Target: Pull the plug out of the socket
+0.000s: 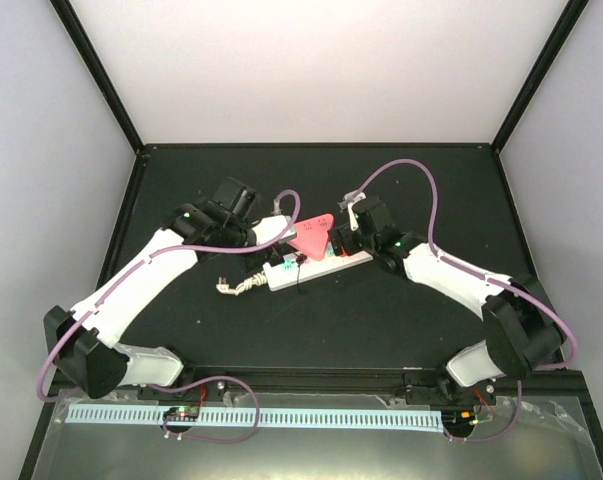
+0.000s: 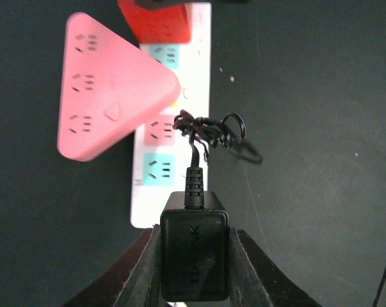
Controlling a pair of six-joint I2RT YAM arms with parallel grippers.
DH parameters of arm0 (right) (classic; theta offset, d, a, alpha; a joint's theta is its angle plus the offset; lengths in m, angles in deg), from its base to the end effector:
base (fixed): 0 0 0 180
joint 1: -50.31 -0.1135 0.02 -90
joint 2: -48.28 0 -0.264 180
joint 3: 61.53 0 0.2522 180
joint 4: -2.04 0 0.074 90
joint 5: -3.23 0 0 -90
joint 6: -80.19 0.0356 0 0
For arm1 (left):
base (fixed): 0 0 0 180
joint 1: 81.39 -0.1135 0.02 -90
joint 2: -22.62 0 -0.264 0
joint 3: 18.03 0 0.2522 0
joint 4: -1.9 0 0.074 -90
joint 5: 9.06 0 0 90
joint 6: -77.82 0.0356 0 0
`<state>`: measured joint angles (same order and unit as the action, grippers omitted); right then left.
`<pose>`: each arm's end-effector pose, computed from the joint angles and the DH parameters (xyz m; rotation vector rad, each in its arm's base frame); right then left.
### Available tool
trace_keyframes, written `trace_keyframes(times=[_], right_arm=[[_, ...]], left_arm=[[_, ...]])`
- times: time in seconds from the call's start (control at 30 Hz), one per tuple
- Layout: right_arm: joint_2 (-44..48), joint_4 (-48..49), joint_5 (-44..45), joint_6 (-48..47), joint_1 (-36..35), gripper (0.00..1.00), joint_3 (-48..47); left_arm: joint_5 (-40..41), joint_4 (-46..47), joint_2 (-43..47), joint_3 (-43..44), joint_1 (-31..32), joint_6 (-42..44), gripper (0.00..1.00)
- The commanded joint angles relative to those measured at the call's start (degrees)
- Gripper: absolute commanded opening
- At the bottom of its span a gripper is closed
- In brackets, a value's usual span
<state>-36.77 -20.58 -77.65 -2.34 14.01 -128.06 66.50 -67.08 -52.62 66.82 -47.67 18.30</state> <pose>0.2601 0.1840 0.2246 -0.4888 2.2345 0.2179 0.2086 -0.1499 0.3176 1.4546 2.1494 -0.3485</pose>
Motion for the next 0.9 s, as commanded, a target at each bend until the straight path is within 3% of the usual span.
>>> trace_keyframes(times=[0.0,0.53,0.87], right_arm=[[3.53,1.96,-0.49,-1.29,-0.05,1.00,0.63],[7.49,2.70,0.01,-3.66,0.01,1.00,1.07],[7.13,2.45,0.37,-4.38,0.14,1.00,0.67]], left_arm=[[-4.14,-3.81,3.42,6.00,-2.75,-1.56,0.12],[-9.91,-0.93,2.21,14.19,-19.66,-5.70,0.12],[-16.16,5.31,-7.55,15.61,-34.24,-11.67,0.12]])
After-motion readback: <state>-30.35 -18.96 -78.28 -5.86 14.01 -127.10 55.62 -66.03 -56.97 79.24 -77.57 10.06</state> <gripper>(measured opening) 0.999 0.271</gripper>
